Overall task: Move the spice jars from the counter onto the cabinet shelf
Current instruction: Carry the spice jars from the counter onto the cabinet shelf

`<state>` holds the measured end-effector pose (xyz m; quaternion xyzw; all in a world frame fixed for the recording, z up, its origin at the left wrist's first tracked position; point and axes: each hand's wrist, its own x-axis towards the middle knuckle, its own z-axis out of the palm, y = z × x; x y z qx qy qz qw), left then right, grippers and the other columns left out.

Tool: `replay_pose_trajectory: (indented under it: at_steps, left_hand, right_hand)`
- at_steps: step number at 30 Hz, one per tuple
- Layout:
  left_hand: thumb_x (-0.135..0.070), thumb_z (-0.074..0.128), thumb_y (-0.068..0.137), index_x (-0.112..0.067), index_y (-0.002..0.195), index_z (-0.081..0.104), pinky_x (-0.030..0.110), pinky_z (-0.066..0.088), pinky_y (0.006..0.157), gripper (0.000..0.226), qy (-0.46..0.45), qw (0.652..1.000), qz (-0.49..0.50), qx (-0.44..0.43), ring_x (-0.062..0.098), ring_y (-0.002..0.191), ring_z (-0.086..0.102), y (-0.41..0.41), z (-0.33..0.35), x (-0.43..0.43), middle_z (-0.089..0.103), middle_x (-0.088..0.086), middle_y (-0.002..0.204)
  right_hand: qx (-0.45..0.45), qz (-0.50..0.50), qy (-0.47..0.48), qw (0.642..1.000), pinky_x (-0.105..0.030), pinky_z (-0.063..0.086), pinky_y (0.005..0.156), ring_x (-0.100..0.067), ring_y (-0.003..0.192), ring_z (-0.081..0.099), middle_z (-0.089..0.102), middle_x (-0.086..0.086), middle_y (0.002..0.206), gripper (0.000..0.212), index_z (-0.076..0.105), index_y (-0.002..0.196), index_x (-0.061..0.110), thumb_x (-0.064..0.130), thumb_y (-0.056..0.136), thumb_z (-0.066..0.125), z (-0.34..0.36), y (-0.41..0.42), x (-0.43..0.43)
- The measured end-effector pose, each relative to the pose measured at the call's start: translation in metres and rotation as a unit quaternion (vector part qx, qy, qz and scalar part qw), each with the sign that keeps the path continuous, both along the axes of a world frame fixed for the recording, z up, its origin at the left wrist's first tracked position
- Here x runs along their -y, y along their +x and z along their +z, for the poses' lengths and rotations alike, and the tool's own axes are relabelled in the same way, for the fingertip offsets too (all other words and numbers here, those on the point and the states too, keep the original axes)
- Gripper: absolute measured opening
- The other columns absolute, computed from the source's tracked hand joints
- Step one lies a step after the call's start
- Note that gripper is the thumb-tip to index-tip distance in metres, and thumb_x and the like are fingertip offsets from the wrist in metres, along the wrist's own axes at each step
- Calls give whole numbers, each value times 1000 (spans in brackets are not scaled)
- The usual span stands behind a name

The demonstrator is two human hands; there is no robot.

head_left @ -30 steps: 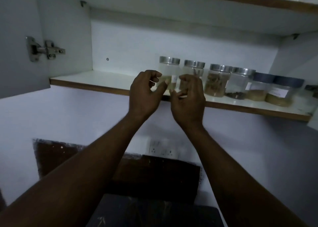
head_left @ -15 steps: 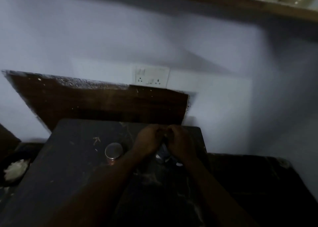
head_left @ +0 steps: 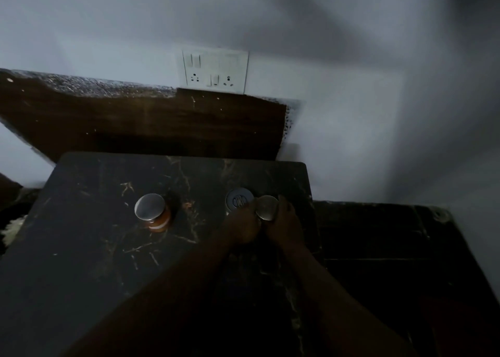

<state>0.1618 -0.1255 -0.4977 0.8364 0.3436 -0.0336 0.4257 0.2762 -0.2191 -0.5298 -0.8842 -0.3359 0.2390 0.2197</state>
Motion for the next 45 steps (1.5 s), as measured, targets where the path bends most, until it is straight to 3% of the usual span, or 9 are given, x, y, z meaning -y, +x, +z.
replay_pose_trajectory:
  at_steps: [7, 13, 18, 21, 26, 32, 39, 41, 45]
  left_hand:
    - [-34, 61, 97, -17, 159, 28, 40, 37, 113, 72, 39, 998, -23, -39, 31, 143, 42, 12, -6, -10, 33, 10, 163]
    - [-32, 67, 92, -23, 157, 33, 37, 40, 113, 74, 81, 996, -29, 34, 28, 137, 49, 3, 4, -17, 46, 7, 155]
    - [-34, 76, 86, -32, 161, 19, 33, 40, 107, 94, 101, 991, -34, 82, 24, 134, 52, -13, 31, -41, 49, 5, 152]
    - [-33, 82, 82, -32, 156, 32, 21, 38, 107, 88, 86, 979, -39, 181, 9, 132, 50, -26, 58, -52, 52, -7, 148]
    - [-54, 72, 81, -48, 146, 38, 16, 47, 101, 73, 36, 952, -8, 304, -7, 123, 56, -61, 119, -73, 55, -27, 136]
    - [-42, 89, 74, -40, 143, 49, 14, 54, 86, 80, 85, 907, 77, 406, -4, 108, 67, -108, 195, -115, 68, -19, 123]
    - [-43, 89, 73, -44, 137, 53, 27, 62, 76, 73, 144, 840, 154, 500, 9, 106, 69, -170, 300, -164, 67, -16, 122]
    - [-44, 89, 72, -45, 136, 54, 25, 61, 74, 73, 167, 819, 163, 524, 10, 105, 69, -183, 331, -172, 68, -16, 120]
    - [-50, 88, 71, -44, 133, 56, 24, 60, 76, 70, 222, 779, 172, 561, 9, 105, 69, -198, 387, -184, 69, -17, 120]
  right_hand:
    - [-39, 10, 36, 999, -43, 47, 101, -35, 130, 55, 48, -16, 149, 87, 26, 157, 16, 41, 89, 73, -11, 2, -6]
    - [-32, -16, 94, 995, -42, 47, 106, -29, 131, 54, 54, -7, 145, 85, 43, 148, 23, 58, 76, 73, 7, 4, -4]
    - [-12, 5, 184, 983, -32, 37, 116, -26, 142, 45, 47, -8, 154, 91, 38, 154, 14, 29, 78, 87, 44, 5, -4]
    - [0, -9, 256, 967, -36, 45, 112, -26, 138, 49, 51, -10, 150, 84, 43, 150, 9, 18, 79, 87, 81, -9, -12]
    - [-23, 1, 327, 945, -6, 46, 90, -14, 125, 56, 56, -3, 144, 78, 41, 149, 15, 23, 84, 83, 155, -39, -34]
    - [-16, 72, 425, 902, -33, 53, 103, -20, 130, 59, 56, 1, 146, 84, 33, 155, 17, 12, 86, 81, 237, -85, -78]
    - [31, 152, 487, 859, -23, 52, 102, 9, 130, 48, 34, 21, 157, 107, 15, 160, 44, 42, 78, 85, 324, -143, -151]
    - [86, 165, 504, 843, -20, 53, 98, 4, 131, 49, 28, 25, 156, 117, 9, 161, 43, 53, 73, 86, 353, -156, -167]
    - [168, 160, 537, 811, -40, 58, 95, -11, 132, 50, 29, 10, 155, 122, 6, 163, 35, 66, 71, 80, 407, -176, -191]
